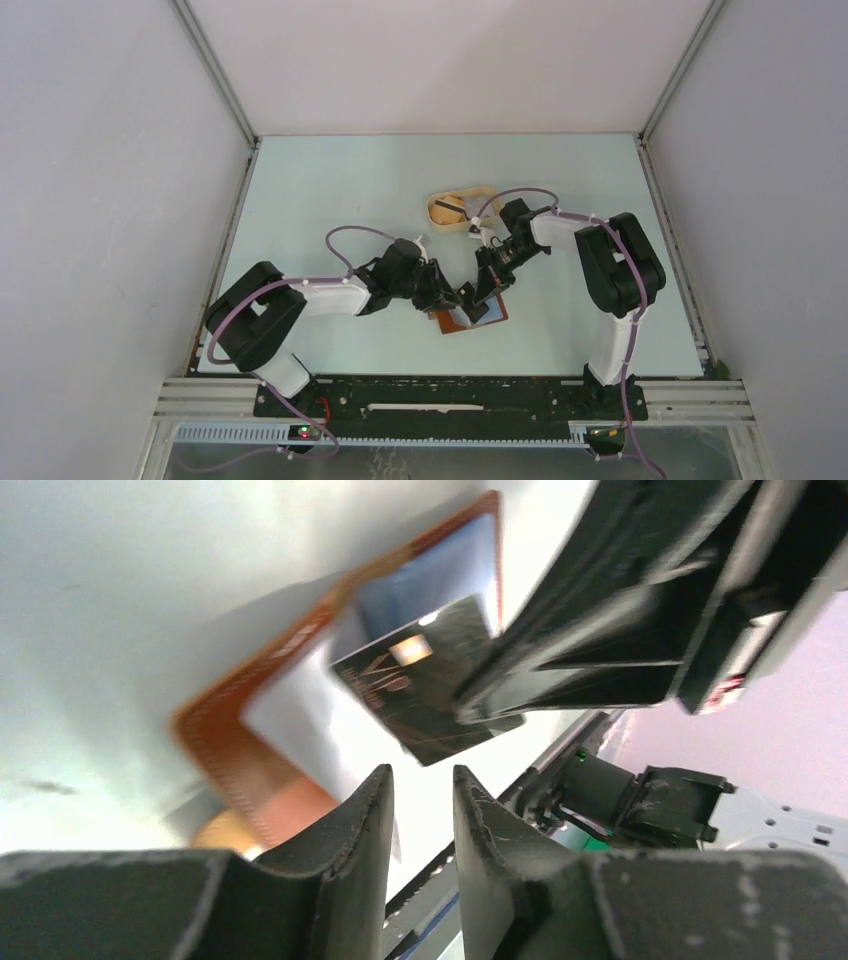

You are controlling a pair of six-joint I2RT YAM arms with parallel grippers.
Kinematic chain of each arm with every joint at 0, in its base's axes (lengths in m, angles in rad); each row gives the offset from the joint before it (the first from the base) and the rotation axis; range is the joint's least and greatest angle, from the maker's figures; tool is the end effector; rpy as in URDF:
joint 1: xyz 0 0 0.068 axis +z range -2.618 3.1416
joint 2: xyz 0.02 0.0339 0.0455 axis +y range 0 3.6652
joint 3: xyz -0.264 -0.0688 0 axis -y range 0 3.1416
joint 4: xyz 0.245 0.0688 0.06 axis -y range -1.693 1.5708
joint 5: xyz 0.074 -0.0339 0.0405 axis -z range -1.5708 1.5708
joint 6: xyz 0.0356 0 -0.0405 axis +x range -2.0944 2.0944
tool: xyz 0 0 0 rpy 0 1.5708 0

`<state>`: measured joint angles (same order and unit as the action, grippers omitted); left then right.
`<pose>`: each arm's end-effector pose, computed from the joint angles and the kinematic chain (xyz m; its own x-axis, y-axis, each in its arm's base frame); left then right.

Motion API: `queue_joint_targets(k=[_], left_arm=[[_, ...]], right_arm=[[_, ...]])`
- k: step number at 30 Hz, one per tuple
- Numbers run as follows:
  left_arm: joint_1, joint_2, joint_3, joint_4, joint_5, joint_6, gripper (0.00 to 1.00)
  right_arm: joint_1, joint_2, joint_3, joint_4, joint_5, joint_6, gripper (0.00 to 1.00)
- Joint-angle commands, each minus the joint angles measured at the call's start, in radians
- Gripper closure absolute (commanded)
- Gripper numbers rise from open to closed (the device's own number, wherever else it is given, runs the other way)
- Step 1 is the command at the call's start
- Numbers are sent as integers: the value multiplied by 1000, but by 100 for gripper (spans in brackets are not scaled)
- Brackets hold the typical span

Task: Put the credit cards into the card holder
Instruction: Turn over the card slot in the card holder.

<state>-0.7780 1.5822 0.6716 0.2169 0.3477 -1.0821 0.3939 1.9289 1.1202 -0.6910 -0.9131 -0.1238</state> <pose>0.2075 -0.2215 0.1520 -0.9612 -0.2183 -0.1686 -0.0047 0.6243 -0.7812 0.2957 0.1534 0.1294 -0.8787 -0.4469 -0.1680 -0.3981 0.4915 0.7746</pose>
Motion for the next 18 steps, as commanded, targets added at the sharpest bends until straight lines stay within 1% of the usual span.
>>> queue_joint_targets(k=[1, 3, 6, 10, 13, 18], left_arm=[[34, 7, -57, 3, 17, -17, 66], [38, 26, -65, 28, 34, -25, 63], [42, 51, -68, 72, 51, -36, 54], [54, 60, -102, 171, 77, -67, 46], [61, 70, -128, 246, 93, -97, 44], [76, 123, -158, 390, 126, -153, 44]], right_arm=[[-28, -10, 26, 20, -11, 18, 100], [-30, -8, 28, 21, -46, 18, 100], [-30, -6, 27, 23, -92, 21, 100], [-40, 12, 28, 24, -137, 25, 100], [-52, 26, 28, 27, -182, 29, 100], [-56, 45, 27, 26, -233, 29, 100]])
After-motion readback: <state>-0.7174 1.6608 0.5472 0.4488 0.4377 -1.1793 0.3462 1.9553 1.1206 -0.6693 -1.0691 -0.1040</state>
